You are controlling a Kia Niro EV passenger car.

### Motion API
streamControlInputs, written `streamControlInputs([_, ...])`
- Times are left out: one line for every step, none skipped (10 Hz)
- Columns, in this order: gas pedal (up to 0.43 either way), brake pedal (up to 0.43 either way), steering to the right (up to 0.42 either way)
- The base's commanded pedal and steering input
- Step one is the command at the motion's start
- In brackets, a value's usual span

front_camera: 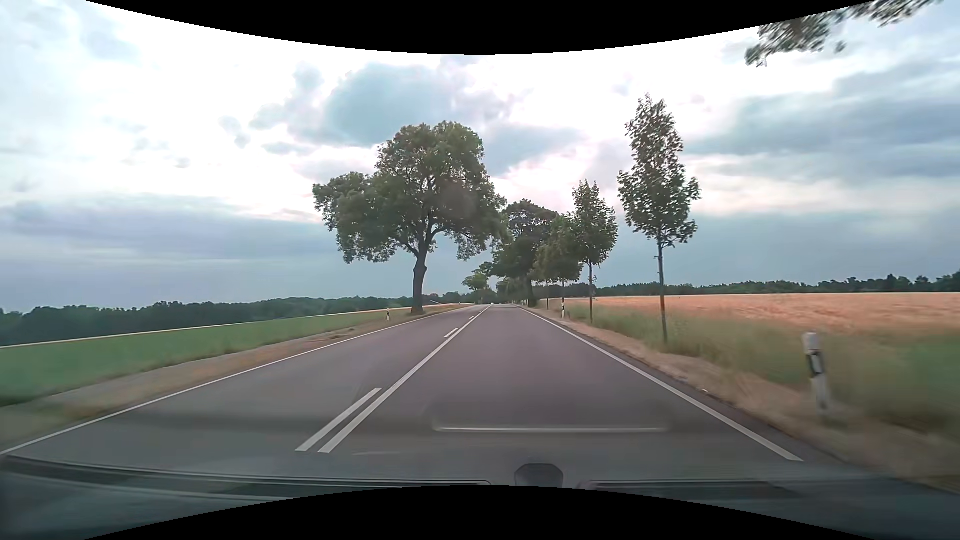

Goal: Follow the waypoints while adhering to traffic rules and regulations

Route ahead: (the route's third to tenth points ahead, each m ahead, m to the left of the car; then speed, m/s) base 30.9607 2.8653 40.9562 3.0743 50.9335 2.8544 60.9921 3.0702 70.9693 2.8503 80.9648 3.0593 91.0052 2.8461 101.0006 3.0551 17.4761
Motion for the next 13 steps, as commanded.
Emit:
streamControlInputs([0.197, 0.000, -0.002])
streamControlInputs([0.197, 0.000, -0.002])
streamControlInputs([0.197, 0.000, -0.002])
streamControlInputs([0.197, 0.000, -0.002])
streamControlInputs([0.197, 0.000, -0.002])
streamControlInputs([0.197, 0.000, -0.002])
streamControlInputs([0.197, 0.000, -0.003])
streamControlInputs([0.197, 0.000, -0.003])
streamControlInputs([0.197, 0.000, -0.004])
streamControlInputs([0.197, 0.000, -0.004])
streamControlInputs([0.197, 0.000, -0.004])
streamControlInputs([0.197, 0.000, -0.004])
streamControlInputs([0.197, 0.000, -0.003])
